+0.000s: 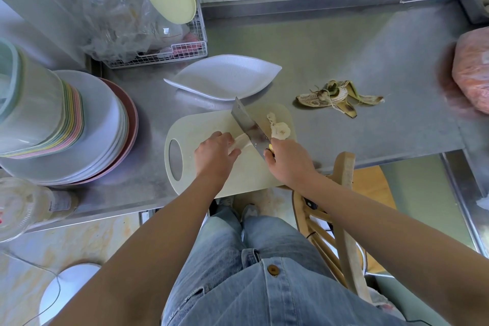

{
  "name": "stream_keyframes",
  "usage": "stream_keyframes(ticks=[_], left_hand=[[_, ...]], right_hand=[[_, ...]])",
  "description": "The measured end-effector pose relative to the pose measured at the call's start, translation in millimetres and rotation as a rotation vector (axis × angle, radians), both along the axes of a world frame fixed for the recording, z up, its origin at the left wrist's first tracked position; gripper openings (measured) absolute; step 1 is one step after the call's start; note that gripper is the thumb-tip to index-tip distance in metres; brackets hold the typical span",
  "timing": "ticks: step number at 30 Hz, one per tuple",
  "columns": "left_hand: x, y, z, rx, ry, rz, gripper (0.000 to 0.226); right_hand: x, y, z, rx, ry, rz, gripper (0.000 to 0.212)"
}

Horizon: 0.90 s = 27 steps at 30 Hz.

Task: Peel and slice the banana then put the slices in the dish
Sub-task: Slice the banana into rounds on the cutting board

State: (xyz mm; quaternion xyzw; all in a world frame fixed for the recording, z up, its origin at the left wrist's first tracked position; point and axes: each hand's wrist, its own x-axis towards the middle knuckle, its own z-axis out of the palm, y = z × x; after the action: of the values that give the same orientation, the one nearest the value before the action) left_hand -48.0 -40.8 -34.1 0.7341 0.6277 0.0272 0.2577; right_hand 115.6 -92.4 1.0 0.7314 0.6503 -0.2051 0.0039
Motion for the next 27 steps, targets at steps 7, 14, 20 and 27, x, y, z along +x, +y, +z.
stream_keyframes(ticks=[7,14,20,27], left_hand=[[0,0,-1,-0.009,-0.002,0.019,0.026],[0,-1,1,-0.015,-0.008,0.016,0.026],[1,-1,3,-0.011,-0.003,0.012,0.027],[1,-1,5,-0.018,0.0,0.022,0.026]], right_hand=[[-9,0,-11,0.0,0.003,0.01,0.026],[-6,0,-10,0.044,-0.005,0.0,0.027],[0,4,0,0.089,-0.018,-0.003,0.028],[-2,3,3,0.048,-0.015,0.015,0.027]])
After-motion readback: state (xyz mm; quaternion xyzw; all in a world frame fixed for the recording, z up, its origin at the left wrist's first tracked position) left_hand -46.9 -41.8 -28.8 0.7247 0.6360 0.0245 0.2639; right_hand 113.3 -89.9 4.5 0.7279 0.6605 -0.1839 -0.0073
